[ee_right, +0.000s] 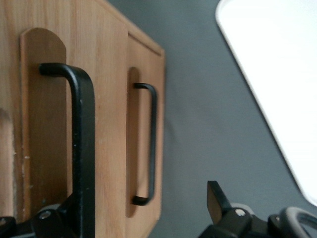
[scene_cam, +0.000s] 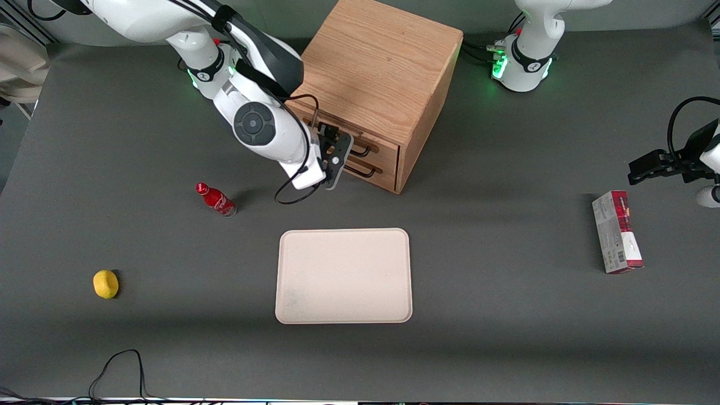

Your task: Open upper drawer

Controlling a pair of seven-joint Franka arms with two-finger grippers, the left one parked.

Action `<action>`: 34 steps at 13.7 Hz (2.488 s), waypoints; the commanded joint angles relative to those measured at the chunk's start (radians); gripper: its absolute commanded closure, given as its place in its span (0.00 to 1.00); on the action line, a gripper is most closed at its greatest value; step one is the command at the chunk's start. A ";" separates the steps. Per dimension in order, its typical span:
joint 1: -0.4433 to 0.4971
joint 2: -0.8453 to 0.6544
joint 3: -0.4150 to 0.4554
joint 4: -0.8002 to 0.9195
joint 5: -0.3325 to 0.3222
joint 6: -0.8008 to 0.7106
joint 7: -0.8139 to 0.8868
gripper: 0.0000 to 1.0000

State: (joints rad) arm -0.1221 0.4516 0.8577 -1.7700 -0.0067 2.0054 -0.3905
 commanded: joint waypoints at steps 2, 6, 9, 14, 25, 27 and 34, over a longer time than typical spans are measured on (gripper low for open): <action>-0.013 0.041 -0.057 0.072 -0.032 -0.001 -0.042 0.00; -0.013 0.116 -0.121 0.202 -0.093 -0.057 -0.044 0.00; -0.013 0.173 -0.132 0.293 -0.157 -0.120 -0.044 0.00; -0.011 0.174 -0.178 0.334 -0.161 -0.126 -0.039 0.00; -0.042 0.006 -0.313 0.570 -0.113 -0.489 -0.001 0.00; -0.040 -0.095 -0.415 0.494 -0.089 -0.519 0.117 0.00; -0.034 -0.577 -0.663 -0.070 0.033 -0.351 0.390 0.00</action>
State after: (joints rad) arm -0.1665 0.0891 0.2302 -1.5677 -0.0089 1.5554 -0.1172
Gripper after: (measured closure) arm 0.000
